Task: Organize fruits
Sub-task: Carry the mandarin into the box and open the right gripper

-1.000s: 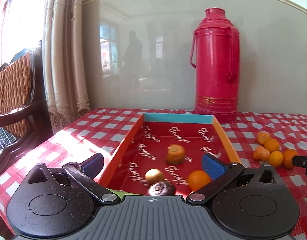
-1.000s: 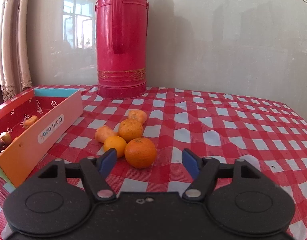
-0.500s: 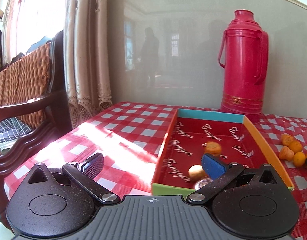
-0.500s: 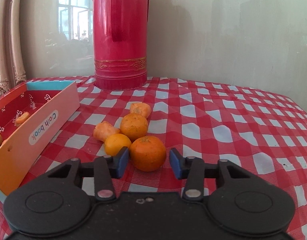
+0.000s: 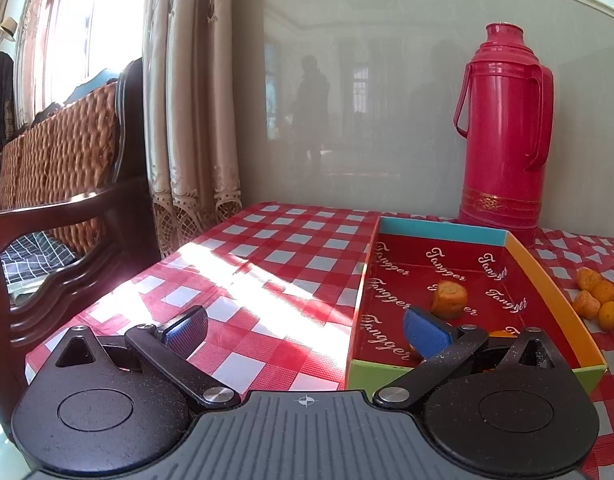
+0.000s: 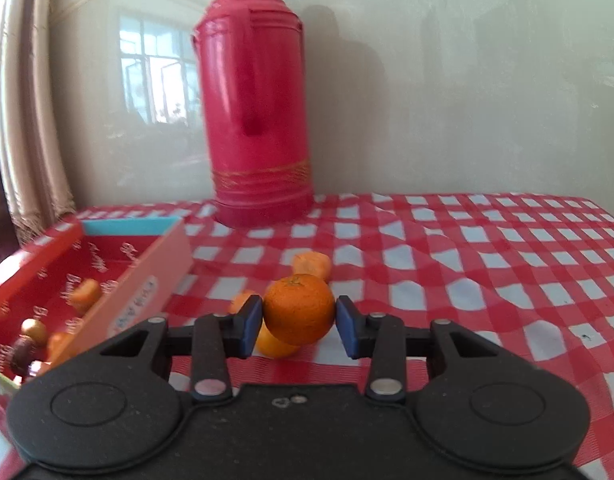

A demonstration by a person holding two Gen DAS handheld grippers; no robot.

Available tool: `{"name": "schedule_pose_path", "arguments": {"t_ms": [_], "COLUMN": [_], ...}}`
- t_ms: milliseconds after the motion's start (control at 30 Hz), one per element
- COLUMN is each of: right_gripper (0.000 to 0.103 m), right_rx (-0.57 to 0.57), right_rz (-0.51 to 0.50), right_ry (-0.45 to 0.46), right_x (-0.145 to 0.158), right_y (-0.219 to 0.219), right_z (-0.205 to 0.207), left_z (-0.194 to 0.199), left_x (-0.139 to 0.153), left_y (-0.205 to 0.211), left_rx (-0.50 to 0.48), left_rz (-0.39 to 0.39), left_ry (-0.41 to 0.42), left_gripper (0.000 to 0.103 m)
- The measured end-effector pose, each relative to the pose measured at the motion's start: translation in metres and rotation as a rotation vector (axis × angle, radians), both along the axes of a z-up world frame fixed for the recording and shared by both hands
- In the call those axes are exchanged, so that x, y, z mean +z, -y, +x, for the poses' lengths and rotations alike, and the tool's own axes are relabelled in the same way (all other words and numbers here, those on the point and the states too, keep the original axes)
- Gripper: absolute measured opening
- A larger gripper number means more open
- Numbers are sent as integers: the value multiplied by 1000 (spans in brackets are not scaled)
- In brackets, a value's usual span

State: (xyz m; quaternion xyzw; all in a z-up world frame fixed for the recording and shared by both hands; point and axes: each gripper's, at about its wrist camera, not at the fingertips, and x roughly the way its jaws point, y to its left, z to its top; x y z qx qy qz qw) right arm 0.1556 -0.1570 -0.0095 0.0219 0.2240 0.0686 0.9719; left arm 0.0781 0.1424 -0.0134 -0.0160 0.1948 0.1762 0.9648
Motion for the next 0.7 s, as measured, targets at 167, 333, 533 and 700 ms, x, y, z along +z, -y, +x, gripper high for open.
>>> {"name": "schedule_pose_path", "arguments": {"t_ms": [167, 333, 533, 700], "right_gripper": [32, 32, 32, 51], "right_rx": [92, 185, 264, 253], "right_rz": [19, 37, 27, -16], "right_ry": [57, 89, 121, 131], "right_x": [7, 12, 13, 8], "right_y": [-29, -62, -96, -109], "right_z": [-9, -11, -19, -20], "left_z": [-7, -13, -17, -17], "left_x": [0, -1, 0, 1], "left_y": [-12, -22, -28, -26], "left_rx": [33, 42, 67, 62], "left_rz": [2, 0, -1, -5], "left_ry": [0, 3, 13, 25], "left_gripper": [103, 103, 103, 103]}}
